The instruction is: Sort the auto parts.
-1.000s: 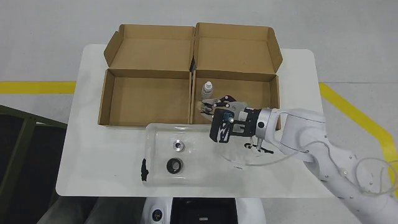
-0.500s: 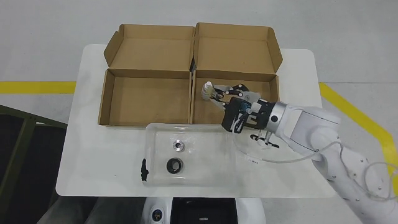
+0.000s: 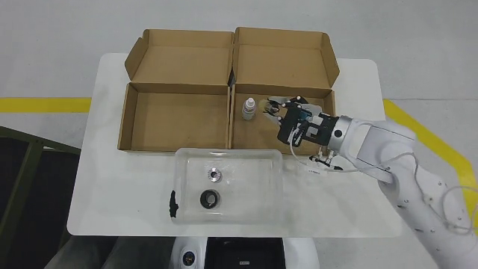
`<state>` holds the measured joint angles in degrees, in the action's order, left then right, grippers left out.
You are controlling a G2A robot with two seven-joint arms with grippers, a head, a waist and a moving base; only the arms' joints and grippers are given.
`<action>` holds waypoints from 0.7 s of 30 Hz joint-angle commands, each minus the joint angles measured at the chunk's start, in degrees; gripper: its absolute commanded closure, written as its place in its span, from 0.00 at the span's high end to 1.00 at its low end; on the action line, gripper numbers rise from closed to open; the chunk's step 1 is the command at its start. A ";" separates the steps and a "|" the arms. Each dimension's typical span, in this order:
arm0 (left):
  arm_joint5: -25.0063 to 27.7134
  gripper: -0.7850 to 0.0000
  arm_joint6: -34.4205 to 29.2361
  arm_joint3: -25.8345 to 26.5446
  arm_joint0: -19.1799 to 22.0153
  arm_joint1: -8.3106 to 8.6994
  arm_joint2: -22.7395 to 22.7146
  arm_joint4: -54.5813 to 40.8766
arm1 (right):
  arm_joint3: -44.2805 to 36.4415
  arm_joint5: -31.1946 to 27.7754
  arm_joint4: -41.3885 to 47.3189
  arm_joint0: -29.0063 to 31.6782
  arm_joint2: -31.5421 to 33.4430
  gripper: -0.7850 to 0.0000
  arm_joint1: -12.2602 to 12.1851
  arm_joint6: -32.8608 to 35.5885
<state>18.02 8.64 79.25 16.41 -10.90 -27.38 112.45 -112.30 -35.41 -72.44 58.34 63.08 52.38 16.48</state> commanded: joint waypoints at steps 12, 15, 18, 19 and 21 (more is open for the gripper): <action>0.00 1.00 0.00 0.00 0.00 0.00 0.00 0.00 | 10.79 -5.89 8.33 -6.50 -3.89 0.00 1.45 7.67; 0.00 1.00 0.00 0.00 0.00 0.00 0.00 0.00 | 13.55 -7.60 10.50 -8.67 -5.79 0.00 1.99 10.40; 0.00 1.00 0.00 0.00 0.00 0.00 0.00 0.00 | 16.07 -8.97 11.79 -11.25 -7.98 0.00 2.64 12.93; 0.00 1.00 0.00 0.00 0.00 0.00 0.00 0.00 | 16.75 -9.32 12.05 -12.10 -8.77 0.00 2.89 13.68; 0.00 1.00 0.00 0.00 0.00 0.00 0.00 0.00 | 18.06 -9.36 12.24 -13.72 -10.19 0.00 3.40 14.87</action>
<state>18.02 8.64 79.25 16.41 -10.90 -27.38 112.45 -94.99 -44.78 -60.18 45.60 53.73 55.50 30.58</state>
